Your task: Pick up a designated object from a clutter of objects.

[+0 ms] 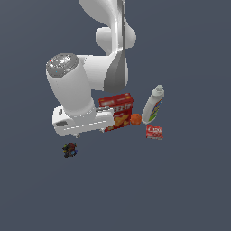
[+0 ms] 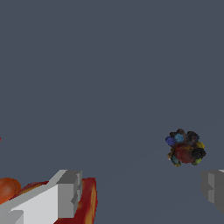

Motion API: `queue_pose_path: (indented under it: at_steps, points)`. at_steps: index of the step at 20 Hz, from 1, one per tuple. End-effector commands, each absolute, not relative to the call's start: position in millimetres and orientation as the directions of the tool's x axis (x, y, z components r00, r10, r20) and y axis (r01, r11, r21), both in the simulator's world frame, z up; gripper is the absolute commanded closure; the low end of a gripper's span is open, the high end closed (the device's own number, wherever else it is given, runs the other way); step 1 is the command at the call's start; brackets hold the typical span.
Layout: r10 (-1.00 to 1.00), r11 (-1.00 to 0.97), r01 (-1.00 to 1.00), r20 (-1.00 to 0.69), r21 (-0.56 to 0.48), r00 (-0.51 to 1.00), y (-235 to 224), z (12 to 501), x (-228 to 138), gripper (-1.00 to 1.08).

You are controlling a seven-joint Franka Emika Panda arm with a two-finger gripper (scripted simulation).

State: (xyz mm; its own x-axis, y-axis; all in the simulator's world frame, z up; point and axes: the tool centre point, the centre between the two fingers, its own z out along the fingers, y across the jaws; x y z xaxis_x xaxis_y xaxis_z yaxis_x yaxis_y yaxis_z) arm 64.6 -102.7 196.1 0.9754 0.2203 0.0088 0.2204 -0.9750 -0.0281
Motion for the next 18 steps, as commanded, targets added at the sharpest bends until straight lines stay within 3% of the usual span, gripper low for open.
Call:
queue_pose_path:
  at_steps: [1, 10, 18]
  points:
    - [0.249, -0.968, 0.249, 0.01, -0.024, 0.968, -125.2, 177.2, 68.3, -0.92]
    - [0.339, -0.941, 0.339, 0.006, -0.009, 0.941, -196.6, 115.2, 68.9, -0.92]
    - [0.381, -0.925, 0.381, 0.001, -0.001, 0.925, -229.8, 85.1, 63.8, -0.92]
